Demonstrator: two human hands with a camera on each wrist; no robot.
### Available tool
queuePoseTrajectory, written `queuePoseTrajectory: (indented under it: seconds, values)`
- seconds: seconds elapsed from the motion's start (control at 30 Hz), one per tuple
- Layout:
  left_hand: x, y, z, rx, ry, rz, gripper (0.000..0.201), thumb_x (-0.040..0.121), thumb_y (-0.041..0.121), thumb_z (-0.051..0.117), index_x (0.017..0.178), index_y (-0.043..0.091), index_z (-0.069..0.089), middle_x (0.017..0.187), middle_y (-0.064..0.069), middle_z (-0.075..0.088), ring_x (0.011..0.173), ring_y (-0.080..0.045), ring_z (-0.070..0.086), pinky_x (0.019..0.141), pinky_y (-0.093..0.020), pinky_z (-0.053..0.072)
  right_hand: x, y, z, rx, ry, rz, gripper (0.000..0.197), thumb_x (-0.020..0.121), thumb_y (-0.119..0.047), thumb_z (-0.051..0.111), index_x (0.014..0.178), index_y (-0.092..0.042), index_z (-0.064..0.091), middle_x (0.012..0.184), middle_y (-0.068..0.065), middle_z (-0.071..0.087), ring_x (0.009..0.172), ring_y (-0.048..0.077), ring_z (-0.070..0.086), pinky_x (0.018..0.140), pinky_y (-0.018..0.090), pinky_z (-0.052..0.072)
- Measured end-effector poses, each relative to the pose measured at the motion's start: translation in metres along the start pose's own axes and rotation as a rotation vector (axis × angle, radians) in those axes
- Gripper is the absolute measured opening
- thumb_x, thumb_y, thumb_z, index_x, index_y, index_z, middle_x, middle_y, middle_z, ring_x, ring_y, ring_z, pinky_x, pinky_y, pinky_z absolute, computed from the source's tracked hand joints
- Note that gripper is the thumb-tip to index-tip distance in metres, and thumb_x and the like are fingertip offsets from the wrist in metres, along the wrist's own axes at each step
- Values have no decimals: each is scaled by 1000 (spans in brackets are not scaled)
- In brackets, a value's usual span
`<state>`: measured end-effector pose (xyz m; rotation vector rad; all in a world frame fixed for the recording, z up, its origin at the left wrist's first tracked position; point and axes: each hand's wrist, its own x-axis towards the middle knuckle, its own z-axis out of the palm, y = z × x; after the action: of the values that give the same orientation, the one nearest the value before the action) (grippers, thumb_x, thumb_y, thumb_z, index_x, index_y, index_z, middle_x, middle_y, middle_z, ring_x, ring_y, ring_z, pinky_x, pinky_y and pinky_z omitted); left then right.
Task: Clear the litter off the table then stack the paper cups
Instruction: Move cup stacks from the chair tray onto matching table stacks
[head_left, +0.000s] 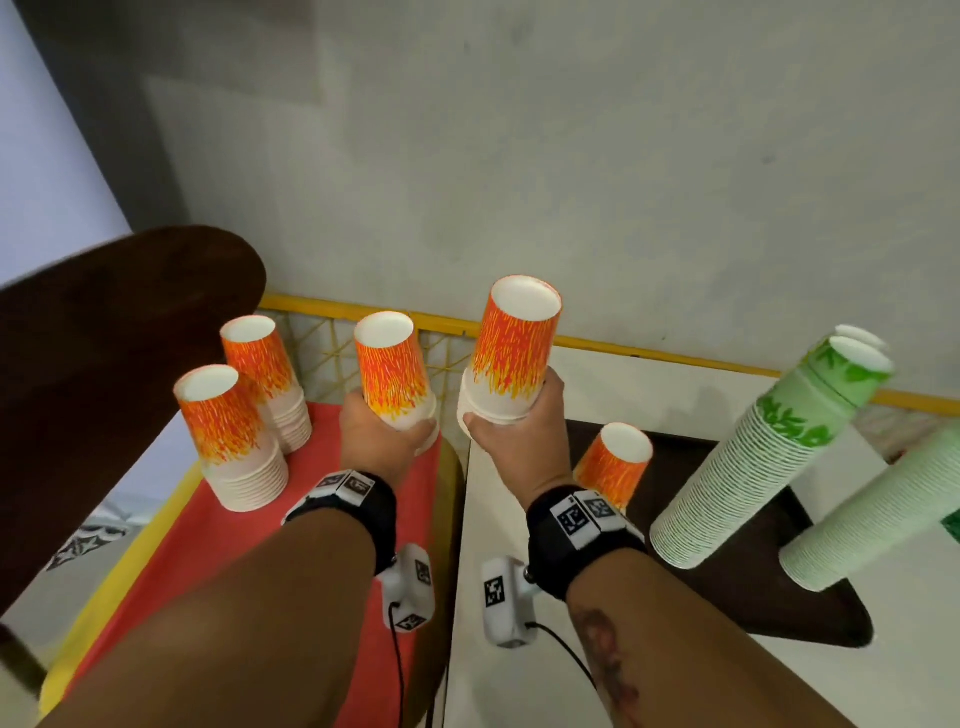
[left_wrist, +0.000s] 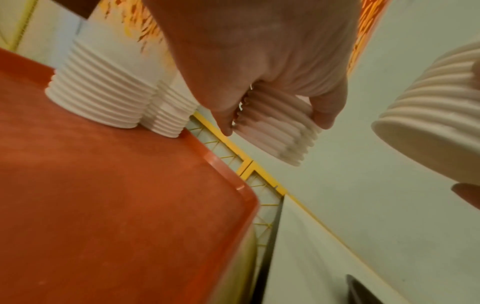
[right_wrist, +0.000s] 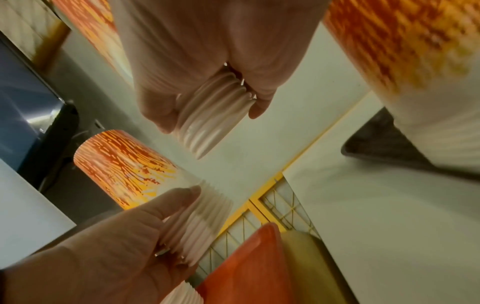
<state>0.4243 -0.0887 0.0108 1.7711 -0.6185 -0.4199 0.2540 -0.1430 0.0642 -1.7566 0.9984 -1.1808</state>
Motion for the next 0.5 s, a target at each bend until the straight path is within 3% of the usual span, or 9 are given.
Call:
queuePoseTrajectory:
  seconds: [0.1,0.2,0.27,0.37,0.5]
  values:
    - [-15,34,16,-48,13,51,70,60,27,93,117,15,55,108,0,66,95,-17,65,78,-29,52,6,-15,-34,-10,64,-68,66,63,-22,91,104,-48,46,102,-21,59,95,-11,60,77,1,44]
    - [-33,68,34,-133,22,78,69,62,24,92,119,18,54,107,1,66,90,-13,66,77,-28,50,9,-20,-70,-42,149,-92,70,59,-31,90,107,-50,43,110,-11,60,102,8,62,89,24,51]
    - [-43,86,48,-167,28,118,69,58,30,92,118,20,57,104,5,70,89,-8,68,81,-32,57,10,-18,-94,-68,179,-87,72,58,-32,89,112,-44,43,110,-9,60,103,13,62,91,33,54]
    - [-57,107,64,-171,19,160,71,54,40,91,116,23,59,103,7,71,92,-8,70,85,-38,60,11,-5,-120,-91,181,-63,70,58,-35,87,112,-37,43,109,-7,59,102,16,62,91,40,55]
    - [-77,123,79,-158,23,216,73,57,39,90,119,24,55,106,7,68,95,-9,68,89,-38,57,11,25,-130,-169,130,62,79,52,-42,83,119,-29,44,112,-2,58,103,20,62,90,44,55]
